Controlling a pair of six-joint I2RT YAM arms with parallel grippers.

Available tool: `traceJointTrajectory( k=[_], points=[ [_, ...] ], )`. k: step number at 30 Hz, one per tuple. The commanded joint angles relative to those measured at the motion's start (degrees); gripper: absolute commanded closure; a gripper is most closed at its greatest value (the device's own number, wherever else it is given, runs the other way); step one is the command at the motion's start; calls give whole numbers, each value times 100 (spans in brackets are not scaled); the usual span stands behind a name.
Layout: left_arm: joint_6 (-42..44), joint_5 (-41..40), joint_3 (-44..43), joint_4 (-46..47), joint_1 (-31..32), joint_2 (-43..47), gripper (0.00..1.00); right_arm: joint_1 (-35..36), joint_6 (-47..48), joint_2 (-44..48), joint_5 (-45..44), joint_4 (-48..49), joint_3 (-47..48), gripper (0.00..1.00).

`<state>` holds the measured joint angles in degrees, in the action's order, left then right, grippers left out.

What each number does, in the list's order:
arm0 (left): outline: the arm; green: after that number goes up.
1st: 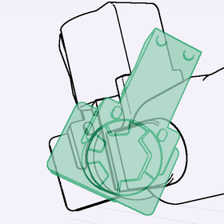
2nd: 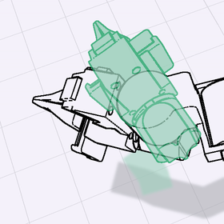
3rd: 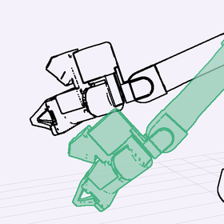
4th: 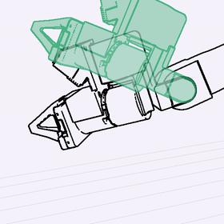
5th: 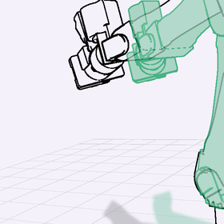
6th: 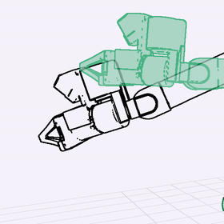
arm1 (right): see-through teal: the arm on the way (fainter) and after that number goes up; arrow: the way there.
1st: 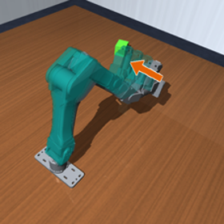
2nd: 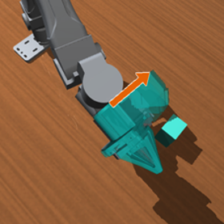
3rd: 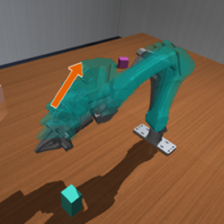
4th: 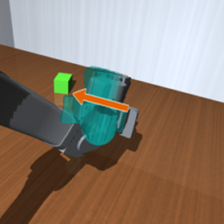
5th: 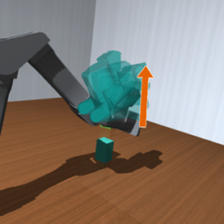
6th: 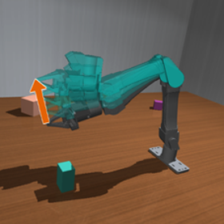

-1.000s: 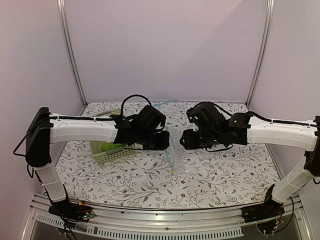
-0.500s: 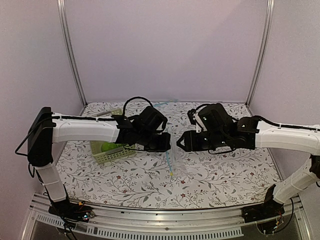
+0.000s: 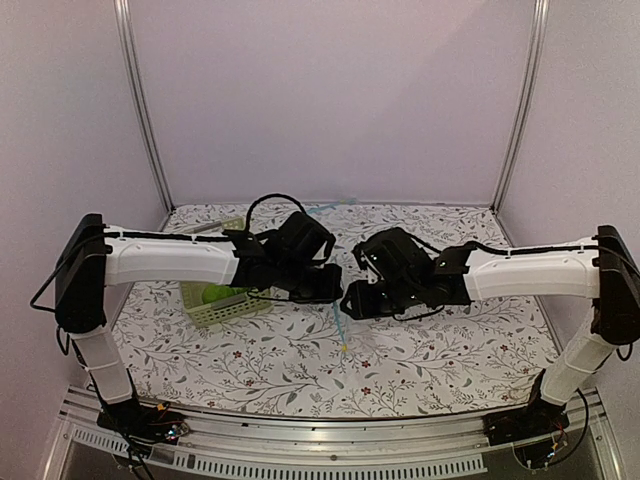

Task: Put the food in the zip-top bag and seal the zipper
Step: Open the zipper food storage bag at the center of the board.

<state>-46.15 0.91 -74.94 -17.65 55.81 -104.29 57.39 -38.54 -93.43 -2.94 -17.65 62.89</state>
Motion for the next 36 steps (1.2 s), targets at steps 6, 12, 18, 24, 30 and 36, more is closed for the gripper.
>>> traceJointTrajectory(
  k=[6,12,18,24,30,36],
  points=[
    [-4,41,132,107,-70,59,100,29,-57,-234,-261,164,202,81],
    [64,28,452,201,-134,170,100,27,-218,21,-869,49,67,100],
    [319,-73,1029,509,-354,304,100,20,-216,527,-1398,-422,34,100],
    [400,165,1405,1171,-641,158,100,24,-293,785,-1464,-705,-14,100],
    [484,730,1271,1910,-642,-94,89,22,-333,618,-1348,-748,90,100],
    [515,956,1219,2225,-612,-36,69,24,-556,238,-1729,-1295,420,100]
  ],
)
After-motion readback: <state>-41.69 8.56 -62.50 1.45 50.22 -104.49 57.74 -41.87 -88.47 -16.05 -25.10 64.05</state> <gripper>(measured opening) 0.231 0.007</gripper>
